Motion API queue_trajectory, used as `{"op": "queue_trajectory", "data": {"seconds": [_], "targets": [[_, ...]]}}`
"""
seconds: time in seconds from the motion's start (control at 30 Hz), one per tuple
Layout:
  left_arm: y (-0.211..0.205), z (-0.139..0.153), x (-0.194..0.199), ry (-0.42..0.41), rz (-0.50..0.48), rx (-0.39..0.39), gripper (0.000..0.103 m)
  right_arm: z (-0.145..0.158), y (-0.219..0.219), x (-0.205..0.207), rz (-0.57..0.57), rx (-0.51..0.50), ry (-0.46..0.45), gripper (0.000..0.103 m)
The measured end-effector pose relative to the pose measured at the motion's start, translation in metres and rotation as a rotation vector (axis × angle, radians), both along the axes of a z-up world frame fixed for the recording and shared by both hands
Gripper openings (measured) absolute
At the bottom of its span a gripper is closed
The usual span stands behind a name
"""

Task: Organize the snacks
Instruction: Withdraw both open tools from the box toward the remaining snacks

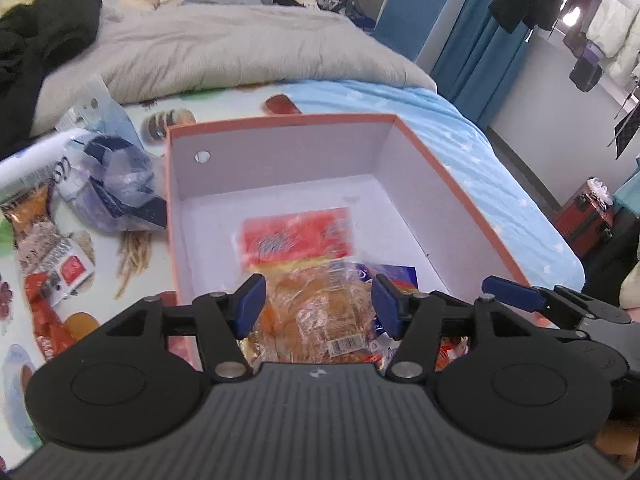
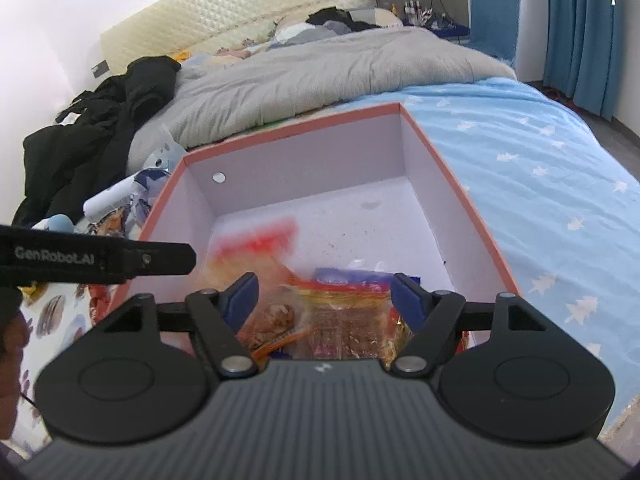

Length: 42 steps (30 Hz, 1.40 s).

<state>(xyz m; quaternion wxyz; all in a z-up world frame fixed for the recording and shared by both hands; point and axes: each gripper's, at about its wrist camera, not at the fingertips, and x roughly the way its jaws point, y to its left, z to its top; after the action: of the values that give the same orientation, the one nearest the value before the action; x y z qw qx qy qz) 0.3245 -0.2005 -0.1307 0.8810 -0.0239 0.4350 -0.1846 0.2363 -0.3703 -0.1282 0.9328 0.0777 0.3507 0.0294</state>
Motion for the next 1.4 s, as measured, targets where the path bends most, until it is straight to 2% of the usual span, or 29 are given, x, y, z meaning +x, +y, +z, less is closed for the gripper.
{"op": "queue_trajectory", "data": {"seconds": [0.37,0.73,1.1,1.4], "targets": [[0.033,0.043,-0.065,-0.078,0.026,-0.022,0.064,0.032,0.020,-0.050,0.006,0.013,-0.074,0.074],[0.079,0.069,-0.144,-0.139,0.079,-0.048,0.064,0.052,0.050,-0.112,0.029,0.020,-0.144,0.074],[0.128,0.077,-0.224,-0.168,0.157,-0.053,0.064,0.059,0.092,-0.169,0.085,0.034,-0.187,0.074],[0.159,0.071,-0.267,-0.157,0.217,-0.046,0.064,0.056,0.121,-0.200,0.172,0.017,-0.197,0.074]]}}
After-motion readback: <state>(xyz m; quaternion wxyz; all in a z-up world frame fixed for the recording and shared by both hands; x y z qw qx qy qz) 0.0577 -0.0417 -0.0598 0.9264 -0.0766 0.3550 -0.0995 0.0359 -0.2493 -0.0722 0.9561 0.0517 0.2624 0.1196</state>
